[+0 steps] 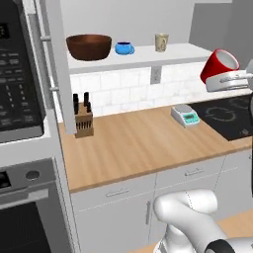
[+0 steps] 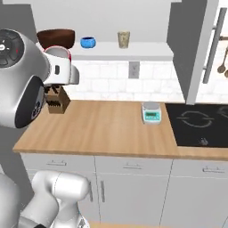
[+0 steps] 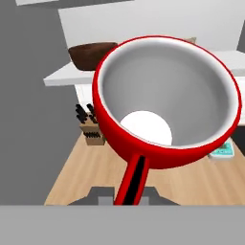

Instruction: Gather all objects into one cabinet and sort the glasses and bowls to opposite sides.

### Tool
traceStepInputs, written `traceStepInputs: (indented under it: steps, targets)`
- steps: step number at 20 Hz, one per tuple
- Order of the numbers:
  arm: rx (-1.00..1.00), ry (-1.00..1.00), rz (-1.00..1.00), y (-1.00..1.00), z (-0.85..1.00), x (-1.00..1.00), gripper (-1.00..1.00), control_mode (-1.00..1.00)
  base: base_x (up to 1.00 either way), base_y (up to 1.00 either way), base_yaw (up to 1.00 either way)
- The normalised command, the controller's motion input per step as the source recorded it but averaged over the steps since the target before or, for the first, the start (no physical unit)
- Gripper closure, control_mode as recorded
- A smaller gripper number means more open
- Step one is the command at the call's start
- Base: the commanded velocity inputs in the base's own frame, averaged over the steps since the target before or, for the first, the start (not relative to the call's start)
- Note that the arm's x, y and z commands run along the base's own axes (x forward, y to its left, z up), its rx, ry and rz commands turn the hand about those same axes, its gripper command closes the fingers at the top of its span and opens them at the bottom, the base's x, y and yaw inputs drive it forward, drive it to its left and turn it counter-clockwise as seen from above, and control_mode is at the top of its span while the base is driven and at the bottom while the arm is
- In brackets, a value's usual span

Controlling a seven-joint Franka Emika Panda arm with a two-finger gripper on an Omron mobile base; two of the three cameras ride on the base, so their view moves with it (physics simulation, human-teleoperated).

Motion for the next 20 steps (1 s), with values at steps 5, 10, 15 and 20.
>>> traceStepInputs:
  steps: [5,10,15,20]
  targets:
    - [0.00,0.00,0.00,0.00,0.00,0.00,1.00,1.00,0.98,-0.27,-0.13]
    - [0.00,0.00,0.00,0.00,0.00,0.00,1.00,1.00,0.82,0.00,0.00]
    - [0.00,0.00,0.00,0.00,0.00,0.00,1.00,1.00,0.62,0.02,0.00]
    - [0.00,0.00,0.00,0.00,0.00,0.00,1.00,1.00,0.00,0.00,0.00]
